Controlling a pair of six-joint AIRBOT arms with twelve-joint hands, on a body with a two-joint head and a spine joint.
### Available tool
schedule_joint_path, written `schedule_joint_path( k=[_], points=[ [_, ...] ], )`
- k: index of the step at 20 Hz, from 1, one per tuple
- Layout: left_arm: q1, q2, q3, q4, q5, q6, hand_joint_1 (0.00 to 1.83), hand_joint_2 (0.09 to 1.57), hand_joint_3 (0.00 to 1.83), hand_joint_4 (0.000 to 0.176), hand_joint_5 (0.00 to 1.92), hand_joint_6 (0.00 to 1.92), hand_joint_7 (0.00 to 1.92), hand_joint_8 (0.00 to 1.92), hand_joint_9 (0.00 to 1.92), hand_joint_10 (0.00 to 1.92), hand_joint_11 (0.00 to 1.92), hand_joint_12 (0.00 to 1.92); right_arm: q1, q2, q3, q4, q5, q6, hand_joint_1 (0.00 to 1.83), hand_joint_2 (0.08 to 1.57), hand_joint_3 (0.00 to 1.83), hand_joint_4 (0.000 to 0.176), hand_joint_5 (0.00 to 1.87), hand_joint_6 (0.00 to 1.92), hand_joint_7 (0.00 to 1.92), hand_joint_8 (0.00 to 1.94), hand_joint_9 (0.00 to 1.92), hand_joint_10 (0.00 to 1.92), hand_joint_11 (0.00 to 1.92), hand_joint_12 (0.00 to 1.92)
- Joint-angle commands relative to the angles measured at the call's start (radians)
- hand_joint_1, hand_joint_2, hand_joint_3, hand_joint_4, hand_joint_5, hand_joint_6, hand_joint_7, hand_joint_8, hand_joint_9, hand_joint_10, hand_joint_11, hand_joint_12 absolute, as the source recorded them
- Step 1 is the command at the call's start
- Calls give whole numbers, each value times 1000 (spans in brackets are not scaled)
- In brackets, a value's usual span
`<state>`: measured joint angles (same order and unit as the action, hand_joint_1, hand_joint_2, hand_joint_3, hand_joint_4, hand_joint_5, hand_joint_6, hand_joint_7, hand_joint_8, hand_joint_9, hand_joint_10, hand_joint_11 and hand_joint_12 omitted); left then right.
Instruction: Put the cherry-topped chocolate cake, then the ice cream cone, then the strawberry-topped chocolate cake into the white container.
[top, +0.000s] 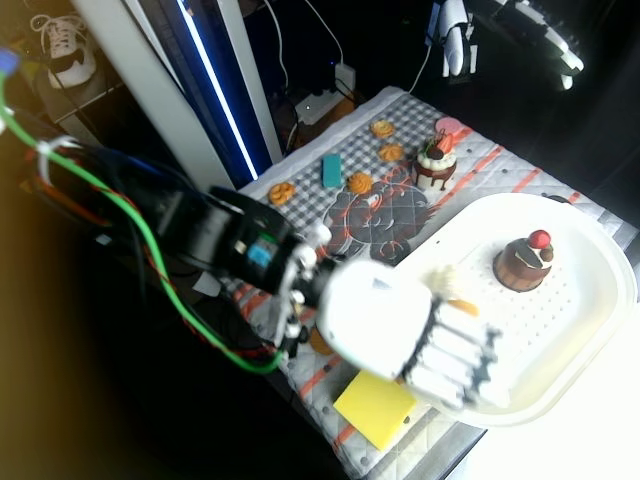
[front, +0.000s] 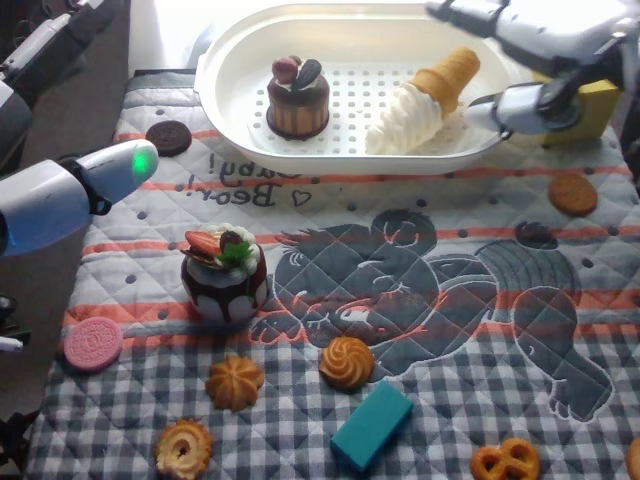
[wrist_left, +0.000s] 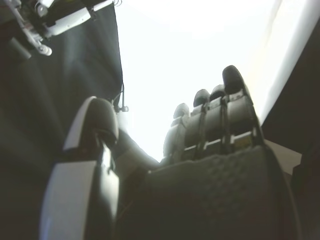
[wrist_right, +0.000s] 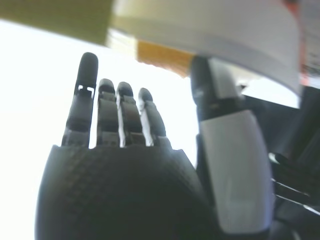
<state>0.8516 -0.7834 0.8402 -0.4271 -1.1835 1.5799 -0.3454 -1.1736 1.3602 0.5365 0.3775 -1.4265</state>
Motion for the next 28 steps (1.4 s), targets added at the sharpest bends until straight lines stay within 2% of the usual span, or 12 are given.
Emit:
schedule_joint_path(
  k=[1, 4, 8, 12, 16, 20, 21, 22, 24, 25, 26, 28],
  points=[
    [-5, 4, 0, 17, -134, -6, 614, 1227, 0, 94, 20, 4, 5, 1, 0, 0, 0, 459, 14, 32, -20, -31, 162, -2, 708, 1166, 0, 123, 0, 0, 0, 0, 0, 0, 0, 1479],
    [5, 10, -5, 6, -144, -6, 571, 1227, 0, 95, 12, 0, 0, 0, 0, 0, 0, 371, 10, 142, -158, -124, 243, -2, 687, 1152, 0, 106, 0, 0, 0, 0, 0, 0, 0, 1055],
    [16, 13, -7, -4, -139, -6, 652, 1199, 0, 78, 2, 0, 0, 0, 0, 0, 0, 7, -70, 264, -313, -201, 371, -1, 668, 1148, 0, 80, 0, 0, 0, 0, 39, 16, 0, 1256],
    [30, 27, -14, -7, -119, -6, 628, 1141, 0, 147, 0, 0, 0, 0, 0, 0, 18, 9, -200, 343, -406, -273, 488, 100, 679, 1162, 1, 57, 0, 0, 0, 0, 12, 3, 0, 914],
    [47, 32, -22, 16, -59, -6, 663, 1100, 0, 110, 0, 0, 0, 0, 0, 0, 1, 0, -356, 385, -454, -299, 589, 203, 683, 1150, 0, 38, 0, 0, 0, 0, 0, 0, 0, 107],
    [46, 44, -31, 76, 45, -6, 694, 1057, 0, 85, 0, 0, 0, 0, 0, 0, 0, 0, -466, 434, -508, -298, 643, 206, 638, 1129, 0, 73, 0, 0, 0, 0, 0, 0, 0, 824],
    [43, 44, -29, 91, 80, -6, 727, 1054, 0, 42, 0, 0, 0, 0, 0, 0, 0, 0, -476, 437, -513, -298, 643, 207, 640, 1130, 0, 55, 0, 0, 0, 0, 0, 0, 0, 732],
    [36, 44, -26, 103, 115, -6, 751, 1057, 0, 38, 0, 0, 0, 0, 0, 0, 0, 0, -481, 437, -516, -298, 643, 207, 671, 1133, 1, 36, 0, 0, 0, 0, 0, 0, 0, 441],
    [20, 34, -13, 127, 193, -6, 793, 1036, 0, 86, 0, 0, 0, 0, 0, 0, 0, 0, -484, 436, -519, -300, 643, 207, 678, 1134, 0, 64, 0, 0, 0, 0, 0, 0, 0, 21],
    [12, 26, -5, 137, 226, -6, 723, 1033, 0, 65, 0, 0, 0, 0, 0, 0, 0, 0, -485, 435, -521, -303, 644, 207, 673, 1131, 0, 54, 0, 0, 0, 0, 0, 0, 0, 3],
    [1, 19, 3, 146, 255, -5, 736, 1030, 0, 82, 0, 0, 0, 0, 0, 0, 0, 0, -486, 434, -522, -307, 644, 207, 673, 1129, 0, 52, 0, 0, 0, 0, 0, 0, 0, 0],
    [-27, 1, 20, 176, 323, -5, 772, 1042, 0, 152, 0, 0, 0, 0, 0, 0, 0, 0, -488, 434, -526, -312, 645, 207, 677, 1129, 0, 61, 0, 0, 0, 0, 0, 0, 7, 3]
  ],
)
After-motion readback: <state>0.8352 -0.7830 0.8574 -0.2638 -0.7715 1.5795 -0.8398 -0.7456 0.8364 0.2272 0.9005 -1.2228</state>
